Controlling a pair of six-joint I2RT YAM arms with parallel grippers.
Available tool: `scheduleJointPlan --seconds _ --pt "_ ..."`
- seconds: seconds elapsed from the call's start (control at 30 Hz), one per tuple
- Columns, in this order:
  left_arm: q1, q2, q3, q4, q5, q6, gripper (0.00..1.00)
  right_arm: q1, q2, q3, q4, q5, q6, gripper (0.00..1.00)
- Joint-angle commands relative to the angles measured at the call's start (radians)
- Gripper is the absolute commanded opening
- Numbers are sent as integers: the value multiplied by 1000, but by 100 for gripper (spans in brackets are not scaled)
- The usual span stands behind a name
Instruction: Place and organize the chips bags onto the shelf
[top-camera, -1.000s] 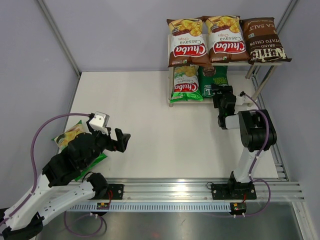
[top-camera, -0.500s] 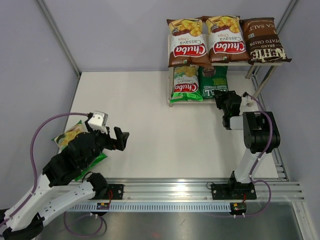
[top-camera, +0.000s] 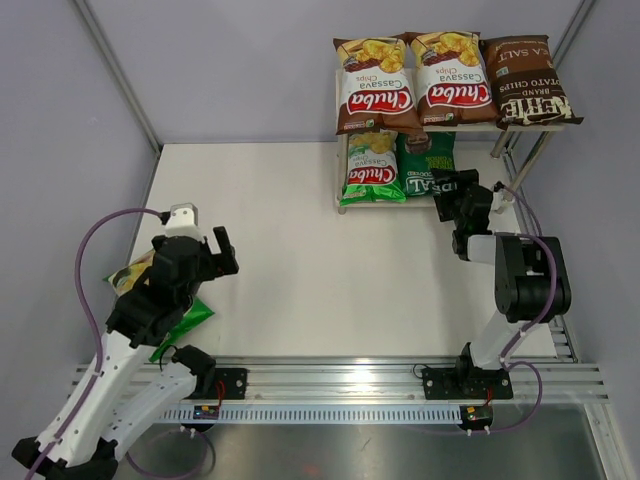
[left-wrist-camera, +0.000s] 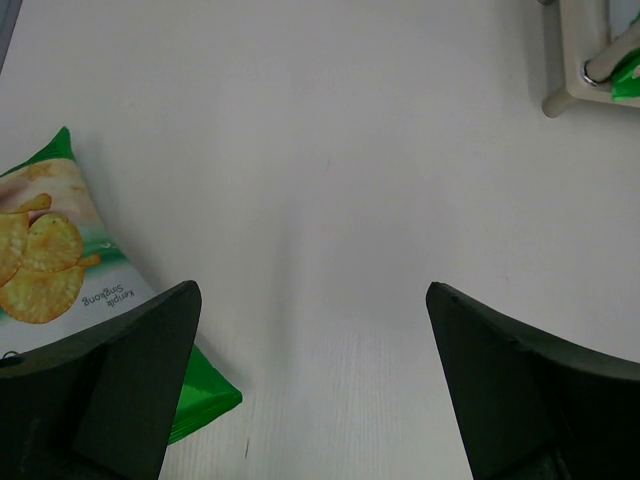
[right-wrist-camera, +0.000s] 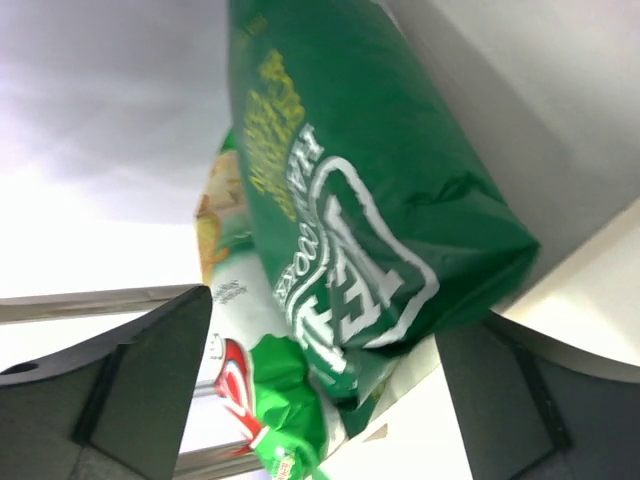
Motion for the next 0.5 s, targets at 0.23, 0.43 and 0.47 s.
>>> scheduleJointPlan --seconds 0.23,0.43,0.47 --pt "282 108 34 -59 -64 -167 99 -90 -415 -129 -283 -87 -112 100" --pt "674 197 -20 -74 9 -213 99 -90 -722 -185 -535 -203 -256 100" --pt "767 217 -14 -77 19 -215 99 -90 -744 -207 -514 -251 -267 99"
